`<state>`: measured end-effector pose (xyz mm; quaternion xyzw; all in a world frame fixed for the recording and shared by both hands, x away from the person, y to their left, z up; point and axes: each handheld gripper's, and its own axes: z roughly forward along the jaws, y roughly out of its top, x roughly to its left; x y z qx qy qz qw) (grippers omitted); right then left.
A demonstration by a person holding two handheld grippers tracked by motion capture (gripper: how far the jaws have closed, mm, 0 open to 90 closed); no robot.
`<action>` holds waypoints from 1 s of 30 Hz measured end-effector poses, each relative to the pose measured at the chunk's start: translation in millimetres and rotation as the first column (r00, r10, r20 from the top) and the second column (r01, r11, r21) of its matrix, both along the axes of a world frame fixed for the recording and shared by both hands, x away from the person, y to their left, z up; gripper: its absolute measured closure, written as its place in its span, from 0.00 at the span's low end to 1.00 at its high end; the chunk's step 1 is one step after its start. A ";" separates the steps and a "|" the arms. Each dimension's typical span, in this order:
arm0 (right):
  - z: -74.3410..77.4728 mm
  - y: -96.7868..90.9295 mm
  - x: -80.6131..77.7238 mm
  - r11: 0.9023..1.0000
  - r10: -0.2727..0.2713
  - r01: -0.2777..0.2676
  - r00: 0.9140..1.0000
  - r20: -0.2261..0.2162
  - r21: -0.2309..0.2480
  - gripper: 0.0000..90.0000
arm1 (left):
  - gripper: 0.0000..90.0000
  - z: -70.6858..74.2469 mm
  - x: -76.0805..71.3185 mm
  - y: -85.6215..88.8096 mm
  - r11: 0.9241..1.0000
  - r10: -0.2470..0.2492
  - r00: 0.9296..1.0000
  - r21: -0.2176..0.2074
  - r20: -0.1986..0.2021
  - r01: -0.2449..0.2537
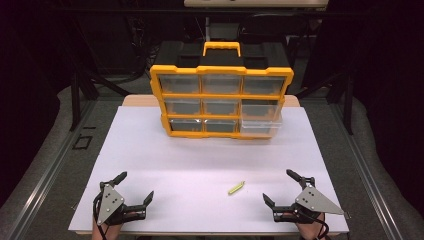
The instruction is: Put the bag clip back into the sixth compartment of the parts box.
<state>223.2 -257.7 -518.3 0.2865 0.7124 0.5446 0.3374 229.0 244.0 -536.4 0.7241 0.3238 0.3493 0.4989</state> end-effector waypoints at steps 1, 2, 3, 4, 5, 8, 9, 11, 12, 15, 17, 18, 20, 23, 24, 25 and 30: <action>0.1 0.1 -0.1 1.000 0.001 -0.001 1.000 0.001 -0.002 0.00 | 0.00 0.0 -0.2 -0.4 1.000 -0.004 1.000 0.000 0.000 0.004; 0.2 0.2 -0.3 1.000 0.002 -0.002 1.000 0.002 -0.002 0.00 | 0.00 0.2 -0.3 -0.9 1.000 -0.007 1.000 0.003 0.001 0.007; 0.1 0.5 -0.6 1.000 0.004 -0.004 1.000 0.001 0.001 0.00 | 0.00 0.4 -0.5 -1.2 1.000 -0.012 1.000 0.006 0.002 0.012; 0.1 0.6 -0.5 1.000 0.005 -0.005 1.000 0.001 0.001 0.00 | 0.00 0.4 -0.5 -1.2 1.000 -0.012 1.000 0.006 0.002 0.012; 0.1 0.5 -0.3 1.000 0.006 -0.006 1.000 0.002 -0.003 0.00 | 0.00 0.6 -0.6 -1.9 1.000 -0.025 1.000 0.002 0.006 0.025; -0.1 0.6 0.4 1.000 0.008 -0.008 1.000 -0.007 -0.003 0.00 | 0.00 0.5 0.3 -3.2 0.999 -0.040 0.999 0.002 -0.004 0.040; -0.2 0.7 0.6 1.000 0.008 -0.008 1.000 -0.009 -0.004 0.00 | 0.00 0.6 0.6 -3.8 0.999 -0.043 0.999 0.007 -0.007 0.044; -0.4 0.7 0.5 1.000 0.007 -0.007 1.000 -0.012 -0.004 0.00 | 0.00 0.9 1.0 -4.7 0.999 -0.048 0.999 0.009 -0.009 0.048; -0.5 0.5 0.9 1.000 0.008 -0.008 1.000 -0.012 -0.003 0.00 | 0.00 1.1 2.2 -6.9 0.999 -0.052 0.999 0.011 -0.011 0.052; -0.8 -0.2 2.0 1.000 0.013 -0.013 1.000 -0.016 -0.001 0.00 | 0.00 0.9 4.7 -10.6 0.998 -0.064 0.998 0.008 -0.027 0.065; -1.1 -0.5 2.5 1.000 0.014 -0.014 1.000 -0.019 -0.002 0.00 | 0.00 0.8 5.5 -11.8 0.997 -0.073 0.997 0.009 -0.032 0.073; -1.4 -0.5 3.3 1.000 0.013 -0.013 1.000 -0.023 -0.002 0.00 | 0.00 0.9 6.9 -14.3 0.996 -0.086 0.995 0.006 -0.041 0.087; -1.3 -0.6 3.0 1.000 0.014 -0.014 1.000 -0.024 -0.004 0.00 | 0.00 1.6 8.3 -16.2 0.995 -0.099 0.994 0.000 -0.052 0.099; -0.8 -0.1 2.4 1.000 0.013 -0.014 1.000 -0.022 -0.004 0.00 | 0.00 2.3 10.7 -20.7 0.994 -0.112 0.992 -0.005 -0.062 0.112; -0.9 0.2 2.5 1.000 0.013 -0.014 1.000 -0.024 -0.005 0.00 | 0.00 2.5 11.9 -22.6 0.994 -0.113 0.991 -0.005 -0.067 0.113; -1.0 0.0 2.8 1.000 0.015 -0.015 1.000 -0.026 -0.008 0.00 | 0.00 2.9 13.0 -24.4 0.993 -0.116 0.990 -0.002 -0.079 0.116; -2.4 -0.8 4.8 1.000 0.015 -0.015 0.999 -0.038 -0.008 0.00 | 0.00 5.5 18.5 -36.4 0.992 -0.122 0.983 0.019 -0.138 0.126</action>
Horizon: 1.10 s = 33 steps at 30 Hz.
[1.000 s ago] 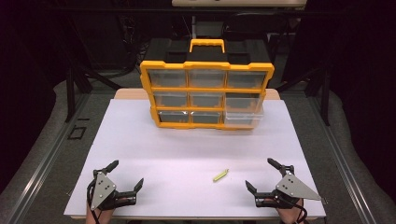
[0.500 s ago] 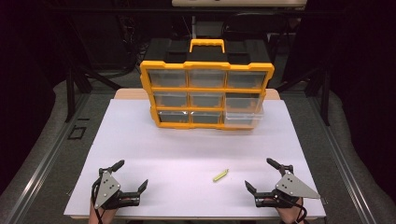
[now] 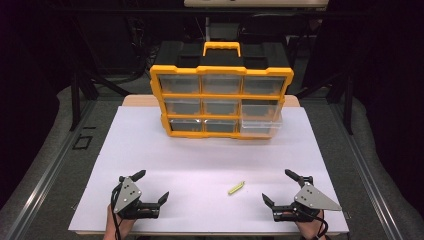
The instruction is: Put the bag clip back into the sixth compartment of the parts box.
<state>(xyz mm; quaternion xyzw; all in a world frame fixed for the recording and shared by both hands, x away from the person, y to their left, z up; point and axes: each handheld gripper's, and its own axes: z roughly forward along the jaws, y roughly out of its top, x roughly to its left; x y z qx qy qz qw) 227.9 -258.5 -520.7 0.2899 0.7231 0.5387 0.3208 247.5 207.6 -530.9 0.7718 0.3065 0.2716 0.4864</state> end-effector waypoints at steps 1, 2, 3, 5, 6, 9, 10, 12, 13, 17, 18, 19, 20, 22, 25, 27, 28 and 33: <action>0.0 -0.3 0.2 1.000 0.001 -0.001 1.000 -0.001 0.002 0.00 | 0.00 0.8 0.1 -2.4 1.000 -0.002 1.000 0.008 -0.002 0.002; 0.0 -0.3 0.2 1.000 0.001 -0.001 1.000 -0.001 0.002 0.00 | 0.00 0.8 0.1 -2.4 1.000 -0.002 1.000 0.008 -0.002 0.002; 0.3 -0.4 0.0 1.000 0.002 -0.002 1.000 -0.001 0.002 0.00 | 0.00 1.4 0.5 -4.9 1.000 -0.004 1.000 0.010 -0.003 0.004; 0.3 0.2 0.2 1.000 0.004 -0.004 1.000 -0.002 0.003 0.00 | 0.00 2.7 3.0 -12.1 1.000 -0.016 1.000 0.012 -0.017 0.016; 0.3 0.5 0.2 1.000 0.004 -0.004 1.000 -0.002 0.002 0.00 | 0.00 3.1 3.7 -14.6 1.000 -0.018 1.000 0.014 -0.021 0.018; 0.1 1.3 0.8 1.000 0.006 -0.006 1.000 -0.003 0.000 0.00 | 0.00 4.7 6.8 -22.1 0.999 -0.033 0.999 0.024 -0.035 0.034; 0.1 1.2 0.8 1.000 0.006 -0.006 1.000 -0.005 -0.005 0.00 | 0.00 5.1 7.6 -25.2 0.999 -0.035 0.998 0.025 -0.042 0.036; 0.2 1.2 0.4 1.000 0.007 -0.007 1.000 -0.005 -0.005 0.00 | 0.00 6.4 8.9 -30.5 0.998 -0.045 0.998 0.038 -0.047 0.047; 0.2 1.2 0.3 1.000 0.007 -0.007 1.000 -0.006 -0.003 0.00 | 0.00 6.7 9.8 -33.3 0.998 -0.052 0.997 0.043 -0.050 0.054; -0.2 1.1 1.0 1.000 0.008 -0.008 1.000 -0.012 -0.004 0.00 | 0.00 5.7 14.1 -44.8 0.996 -0.074 0.994 0.053 -0.078 0.078; -0.2 1.1 1.3 1.000 0.007 -0.007 1.000 -0.012 -0.005 0.00 | 0.00 5.7 14.1 -44.8 0.996 -0.074 0.994 0.053 -0.078 0.078; -0.3 1.2 1.4 1.000 0.007 -0.007 1.000 -0.014 -0.005 0.00 | 0.00 5.3 16.4 -49.3 0.994 -0.085 0.992 0.055 -0.090 0.090; -0.3 1.3 1.4 1.000 0.008 -0.009 1.000 -0.014 -0.004 0.00 | 0.00 5.2 17.4 -51.6 0.994 -0.088 0.992 0.057 -0.095 0.094; -0.2 1.5 1.3 1.000 0.009 -0.009 1.000 -0.013 -0.005 0.00 | 0.00 5.4 19.5 -56.0 0.993 -0.098 0.990 0.057 -0.104 0.105; -0.4 1.5 1.9 1.000 0.008 -0.008 1.000 -0.015 -0.010 0.00 | 0.00 6.1 23.3 -63.9 0.992 -0.092 0.988 0.073 -0.125 0.102; -0.6 1.7 2.0 1.000 0.008 -0.008 1.000 -0.019 -0.009 0.00 | 0.00 6.1 24.9 -66.8 0.992 -0.090 0.986 0.080 -0.140 0.101; -0.9 2.3 2.2 1.000 0.006 -0.006 1.000 -0.023 -0.013 0.00 | 0.00 6.4 27.2 -72.2 0.991 -0.095 0.983 0.081 -0.159 0.109; -1.2 2.9 2.8 1.000 0.009 -0.010 1.000 -0.021 -0.020 0.00 | 0.00 9.1 30.6 -85.8 0.986 -0.117 0.978 0.095 -0.172 0.135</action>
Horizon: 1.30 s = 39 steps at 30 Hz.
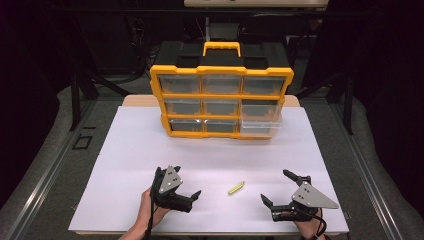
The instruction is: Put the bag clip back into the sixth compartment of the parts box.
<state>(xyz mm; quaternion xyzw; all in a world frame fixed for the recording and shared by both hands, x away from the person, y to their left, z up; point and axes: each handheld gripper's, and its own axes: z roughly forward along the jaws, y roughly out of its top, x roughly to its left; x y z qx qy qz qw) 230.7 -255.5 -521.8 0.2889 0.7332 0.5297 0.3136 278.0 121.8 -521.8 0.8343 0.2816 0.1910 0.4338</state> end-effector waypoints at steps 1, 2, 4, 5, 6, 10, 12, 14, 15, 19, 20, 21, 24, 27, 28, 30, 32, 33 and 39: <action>-0.1 0.0 0.2 1.000 0.000 0.000 1.000 -0.001 -0.001 0.00 | 0.00 0.7 1.0 -2.7 1.000 -0.005 1.000 0.005 -0.006 0.005; -0.2 -0.1 0.4 1.000 0.000 0.000 1.000 -0.002 -0.001 0.00 | 0.00 0.7 1.0 -2.7 1.000 -0.005 1.000 0.005 -0.006 0.005; -0.4 0.2 0.6 1.000 -0.001 0.001 1.000 -0.006 0.000 0.00 | 0.00 2.4 3.9 -11.4 1.000 -0.005 1.000 0.027 -0.020 0.005; -0.4 0.3 0.7 1.000 -0.002 0.002 1.000 -0.008 -0.003 0.00 | 0.00 3.0 4.6 -14.3 1.000 -0.003 1.000 0.028 -0.022 0.004; -0.4 0.5 0.8 1.000 -0.002 0.002 1.000 -0.009 -0.006 0.00 | 0.00 3.9 5.5 -17.0 0.999 -0.008 1.000 0.032 -0.025 0.009; -1.4 1.0 2.1 1.000 -0.006 0.006 1.000 -0.020 -0.022 0.00 | 0.00 6.7 7.0 -28.7 0.998 -0.017 1.000 0.052 -0.024 0.018; -1.6 0.9 2.5 1.000 -0.007 0.007 1.000 -0.022 -0.023 0.00 | 0.00 6.9 7.4 -35.4 0.997 -0.014 1.000 0.072 -0.023 0.015; -1.7 1.0 2.7 1.000 -0.005 0.005 1.000 -0.025 -0.023 0.00 | 0.00 6.0 8.9 -42.4 0.996 -0.024 0.999 0.079 -0.034 0.027; -1.9 1.5 3.1 1.000 -0.007 0.006 1.000 -0.026 -0.025 0.00 | 0.00 5.3 9.5 -46.2 0.996 -0.025 0.999 0.085 -0.038 0.028; -2.4 2.1 4.0 0.999 -0.008 0.007 0.999 -0.037 -0.038 0.00 | 0.00 1.2 12.3 -62.5 0.992 -0.044 0.997 0.117 -0.057 0.050; -2.5 2.2 4.0 0.999 -0.007 0.006 0.999 -0.041 -0.036 0.00 | 0.00 0.1 13.2 -65.9 0.991 -0.050 0.997 0.123 -0.061 0.057; -2.5 2.0 3.9 0.999 -0.006 0.004 0.999 -0.041 -0.035 0.00 | 0.00 -1.2 13.7 -69.5 0.990 -0.052 0.996 0.125 -0.067 0.060; -2.6 1.5 3.8 0.999 -0.006 0.004 0.999 -0.044 -0.033 0.00 | 0.00 -3.5 15.6 -78.4 0.988 -0.058 0.995 0.135 -0.083 0.069; -2.6 1.1 3.5 0.999 -0.007 0.005 0.999 -0.045 -0.036 0.00 | 0.00 -5.0 17.2 -85.7 0.987 -0.058 0.994 0.143 -0.097 0.072; -2.6 0.9 3.6 0.999 -0.008 0.006 0.999 -0.046 -0.039 0.00 | 0.00 -6.1 17.8 -88.3 0.987 -0.059 0.993 0.145 -0.101 0.073; -2.9 0.6 3.7 0.999 -0.013 0.010 0.999 -0.051 -0.042 0.00 | 0.00 -7.9 19.3 -93.2 0.984 -0.066 0.991 0.157 -0.118 0.084; -3.2 0.2 4.0 0.999 -0.015 0.013 0.998 -0.054 -0.041 0.00 | 0.00 -9.1 20.8 -97.9 0.981 -0.073 0.989 0.171 -0.129 0.094; -3.2 0.0 4.1 0.999 -0.015 0.013 0.998 -0.053 -0.039 0.00 | 0.00 -9.5 21.3 -100.2 0.980 -0.075 0.989 0.174 -0.131 0.097; -3.4 0.0 4.0 0.999 -0.012 0.009 0.998 -0.057 -0.044 0.00 | 0.00 -10.2 25.3 -112.6 0.969 -0.091 0.983 0.215 -0.161 0.125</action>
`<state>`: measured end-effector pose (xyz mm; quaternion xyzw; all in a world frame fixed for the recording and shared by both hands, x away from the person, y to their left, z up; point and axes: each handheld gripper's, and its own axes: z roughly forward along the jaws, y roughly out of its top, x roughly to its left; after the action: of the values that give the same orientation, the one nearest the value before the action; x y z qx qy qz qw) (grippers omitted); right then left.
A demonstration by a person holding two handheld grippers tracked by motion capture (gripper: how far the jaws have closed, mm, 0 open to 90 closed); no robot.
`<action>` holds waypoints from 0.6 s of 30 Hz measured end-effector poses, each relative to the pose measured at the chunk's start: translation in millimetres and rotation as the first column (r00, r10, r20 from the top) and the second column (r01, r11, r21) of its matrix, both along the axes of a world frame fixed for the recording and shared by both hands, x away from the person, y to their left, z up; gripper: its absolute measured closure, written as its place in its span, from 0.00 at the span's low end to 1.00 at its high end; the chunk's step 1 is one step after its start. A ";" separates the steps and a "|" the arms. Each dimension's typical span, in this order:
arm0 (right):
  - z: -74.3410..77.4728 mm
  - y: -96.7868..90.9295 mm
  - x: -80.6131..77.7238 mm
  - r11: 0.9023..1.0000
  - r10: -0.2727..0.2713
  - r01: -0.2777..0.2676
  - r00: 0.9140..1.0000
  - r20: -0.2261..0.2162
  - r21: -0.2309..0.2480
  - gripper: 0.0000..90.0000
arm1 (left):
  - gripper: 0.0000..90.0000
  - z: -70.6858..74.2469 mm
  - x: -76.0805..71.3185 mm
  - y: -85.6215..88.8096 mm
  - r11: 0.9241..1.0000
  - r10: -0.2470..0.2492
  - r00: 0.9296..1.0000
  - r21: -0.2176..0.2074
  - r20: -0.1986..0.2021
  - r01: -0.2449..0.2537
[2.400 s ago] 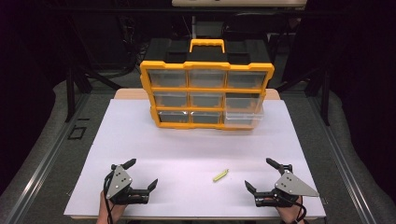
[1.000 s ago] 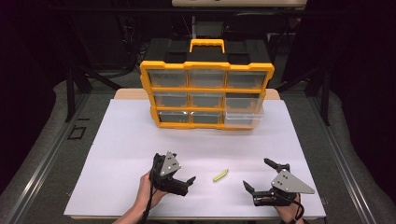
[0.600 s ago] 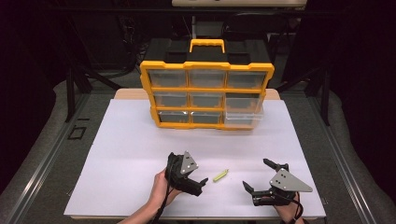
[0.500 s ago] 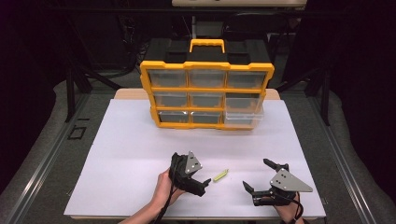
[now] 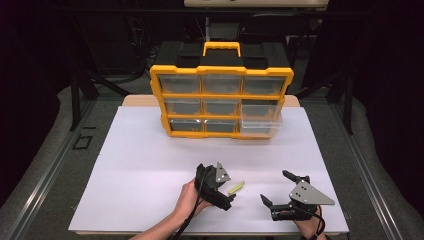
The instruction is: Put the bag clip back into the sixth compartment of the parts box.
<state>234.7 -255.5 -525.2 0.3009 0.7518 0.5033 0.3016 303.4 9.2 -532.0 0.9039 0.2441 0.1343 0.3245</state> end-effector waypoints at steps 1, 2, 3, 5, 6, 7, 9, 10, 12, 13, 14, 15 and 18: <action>0.0 0.0 0.0 1.000 0.000 0.000 1.000 0.000 0.000 0.00 | 0.00 0.0 0.0 0.0 1.000 0.000 1.000 0.000 0.000 0.000; -0.1 -0.3 0.1 1.000 -0.002 0.002 1.000 -0.002 0.002 0.00 | 0.00 -0.4 1.5 -4.3 1.000 -0.007 1.000 0.016 -0.006 0.007; -0.1 -0.5 0.3 1.000 -0.003 0.003 1.000 -0.002 0.001 0.00 | 0.01 -0.5 2.2 -6.2 1.000 -0.013 1.000 0.024 -0.008 0.014; -0.2 -0.8 0.4 1.000 -0.003 0.003 1.000 -0.002 0.000 0.00 | 0.10 -0.8 3.5 -9.2 0.999 -0.018 1.000 0.029 -0.010 0.018; -0.3 -0.5 0.5 1.000 -0.005 0.005 1.000 -0.002 0.000 0.00 | 0.13 -0.8 3.5 -9.2 0.999 -0.018 1.000 0.029 -0.010 0.018; -0.3 -0.6 0.7 1.000 -0.004 0.004 1.000 -0.001 -0.002 0.00 | 0.16 -1.4 4.8 -11.9 1.000 -0.019 1.000 0.022 -0.023 0.020; -0.4 -0.1 0.7 1.000 -0.005 0.005 1.000 -0.003 -0.005 0.00 | 0.20 -2.1 4.9 -15.1 0.999 -0.019 1.000 0.028 -0.021 0.019; -0.5 0.0 0.8 1.000 -0.005 0.005 1.000 -0.003 -0.006 0.00 | 0.24 -2.0 5.1 -16.4 0.999 -0.022 1.000 0.029 -0.020 0.022; -0.4 -0.1 1.1 1.000 -0.005 0.005 1.000 -0.002 -0.009 0.00 | 0.31 -1.1 5.3 -19.2 0.999 -0.032 0.999 0.032 -0.024 0.033; -0.4 -0.1 1.1 1.000 -0.005 0.005 1.000 -0.001 -0.011 0.00 | 0.36 -0.4 5.5 -20.4 0.998 -0.040 0.999 0.038 -0.023 0.041; -0.4 0.1 0.9 1.000 -0.005 0.005 1.000 -0.002 -0.011 0.00 | 0.39 -0.3 5.3 -22.0 0.998 -0.041 0.999 0.041 -0.019 0.042; -0.5 0.4 0.8 1.000 -0.005 0.005 1.000 -0.004 -0.010 0.00 | 0.43 -0.3 5.6 -23.1 0.998 -0.043 0.999 0.044 -0.018 0.043; -0.7 0.7 0.7 1.000 -0.005 0.005 1.000 -0.006 -0.008 0.00 | 0.54 -1.7 6.8 -26.5 0.997 -0.048 0.999 0.052 -0.018 0.049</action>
<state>235.3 -254.8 -525.9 0.3032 0.7540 0.4985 0.3017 310.2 -17.3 -533.7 0.9189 0.2210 0.1254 0.3018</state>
